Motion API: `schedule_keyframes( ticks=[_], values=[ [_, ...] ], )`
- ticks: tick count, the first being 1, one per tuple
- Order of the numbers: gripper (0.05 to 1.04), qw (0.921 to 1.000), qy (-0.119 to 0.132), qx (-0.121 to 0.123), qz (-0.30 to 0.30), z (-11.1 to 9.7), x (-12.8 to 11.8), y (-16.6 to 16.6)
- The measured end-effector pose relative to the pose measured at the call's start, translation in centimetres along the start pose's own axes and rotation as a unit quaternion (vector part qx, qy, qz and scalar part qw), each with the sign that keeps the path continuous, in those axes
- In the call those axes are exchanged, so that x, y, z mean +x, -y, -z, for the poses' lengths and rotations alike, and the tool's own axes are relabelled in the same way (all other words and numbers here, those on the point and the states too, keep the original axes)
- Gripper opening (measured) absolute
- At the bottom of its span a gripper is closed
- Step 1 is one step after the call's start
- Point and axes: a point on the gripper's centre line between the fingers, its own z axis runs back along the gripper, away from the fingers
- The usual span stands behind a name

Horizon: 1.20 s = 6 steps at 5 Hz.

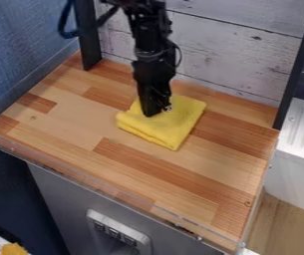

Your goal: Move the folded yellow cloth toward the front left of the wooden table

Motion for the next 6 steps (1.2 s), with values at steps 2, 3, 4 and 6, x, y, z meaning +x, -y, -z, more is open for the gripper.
schedule_keyframes(
  ticks=[2,3,4,6],
  values=[
    [0.063,0.9962,-0.014,-0.005,-0.086,-0.1,-2.9,0.3],
    [0.063,0.9907,-0.021,-0.008,-0.134,-0.3,-4.6,0.4],
    [0.063,0.9848,-0.026,-0.009,-0.171,-0.5,-6.2,0.5],
    [0.063,0.9737,-0.023,-0.004,-0.227,-0.2,-7.2,0.5]
  ],
)
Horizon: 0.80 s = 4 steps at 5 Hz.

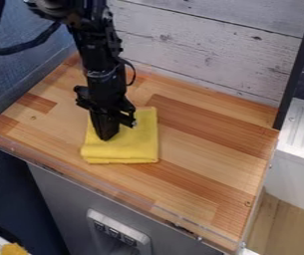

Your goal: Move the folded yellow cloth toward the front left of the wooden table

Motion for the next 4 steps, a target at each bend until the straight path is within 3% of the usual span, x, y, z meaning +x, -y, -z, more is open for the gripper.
schedule_keyframes(
  ticks=[1,2,4],
  values=[
    [0.095,0.9998,-0.001,0.002,-0.02,0.0,-0.2,-0.4],
    [0.254,0.9994,-0.011,0.002,-0.033,-0.6,-0.2,-0.6],
    [0.804,0.9991,0.0,0.004,-0.043,-4.4,-0.7,-1.1]
  ],
)
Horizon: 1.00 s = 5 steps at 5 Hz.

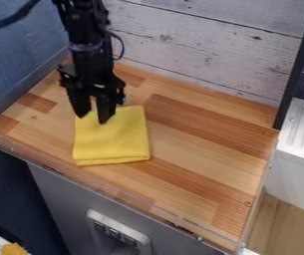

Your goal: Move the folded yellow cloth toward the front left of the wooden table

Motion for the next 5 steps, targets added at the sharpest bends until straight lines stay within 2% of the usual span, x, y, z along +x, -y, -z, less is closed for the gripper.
schedule_keyframes(
  ticks=[1,3,5],
  values=[
    [0.997,0.9999,0.014,0.0,-0.002,-2.1,-0.6,-0.5],
    [0.999,0.9999,0.004,-0.008,-0.006,-3.9,-2.1,-1.5],
    [0.999,1.0,0.006,-0.005,0.004,-5.2,-1.8,-2.6]
  ],
)
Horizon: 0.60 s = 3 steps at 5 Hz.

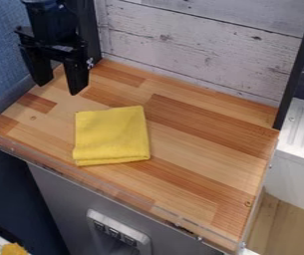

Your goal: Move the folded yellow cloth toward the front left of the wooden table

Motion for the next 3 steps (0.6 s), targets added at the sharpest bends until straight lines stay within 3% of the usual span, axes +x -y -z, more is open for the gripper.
schedule_keyframes(
  ticks=[3],
  values=[
    [0.997,0.9999,0.009,0.006,0.01,0.2,0.2,-1.6]
  ],
)
